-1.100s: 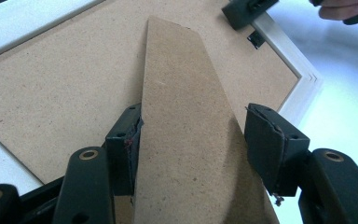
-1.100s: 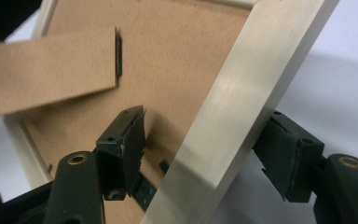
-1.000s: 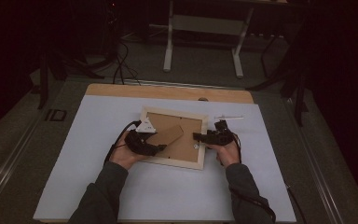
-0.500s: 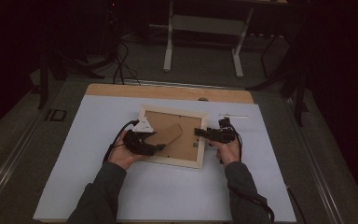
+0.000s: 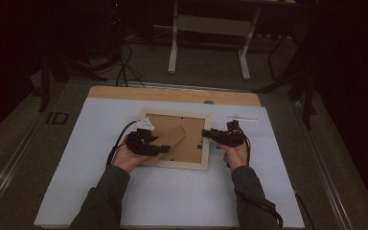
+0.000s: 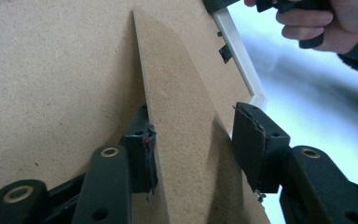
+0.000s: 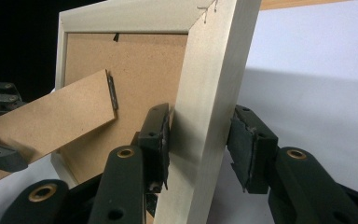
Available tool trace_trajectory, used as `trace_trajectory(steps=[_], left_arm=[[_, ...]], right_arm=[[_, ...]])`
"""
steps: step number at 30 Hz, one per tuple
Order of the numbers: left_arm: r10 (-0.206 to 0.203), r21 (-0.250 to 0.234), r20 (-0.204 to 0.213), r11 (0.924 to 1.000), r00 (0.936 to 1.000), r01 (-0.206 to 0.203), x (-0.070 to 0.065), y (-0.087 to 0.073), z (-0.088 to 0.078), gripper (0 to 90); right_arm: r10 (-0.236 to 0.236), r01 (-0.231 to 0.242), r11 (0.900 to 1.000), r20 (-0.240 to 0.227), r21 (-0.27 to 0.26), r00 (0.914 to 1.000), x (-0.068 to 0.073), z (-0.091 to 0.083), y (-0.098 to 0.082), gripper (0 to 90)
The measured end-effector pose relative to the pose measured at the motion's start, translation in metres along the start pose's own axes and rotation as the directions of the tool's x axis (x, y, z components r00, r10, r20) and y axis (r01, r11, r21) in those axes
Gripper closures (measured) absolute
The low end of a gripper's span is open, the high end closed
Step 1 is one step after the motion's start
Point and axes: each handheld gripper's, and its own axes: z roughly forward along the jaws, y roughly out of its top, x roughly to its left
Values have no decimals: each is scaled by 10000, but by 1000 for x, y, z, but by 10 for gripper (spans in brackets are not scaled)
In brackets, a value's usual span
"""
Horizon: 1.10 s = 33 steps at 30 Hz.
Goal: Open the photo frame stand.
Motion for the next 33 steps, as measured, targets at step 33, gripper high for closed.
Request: trace_trajectory(steps=[33], left_arm=[[-320,365,-841,9987,9959,352,1,16,-4,733]], right_arm=[[-1164,1207,9912,763,-550,9903,18,-14,11,620]])
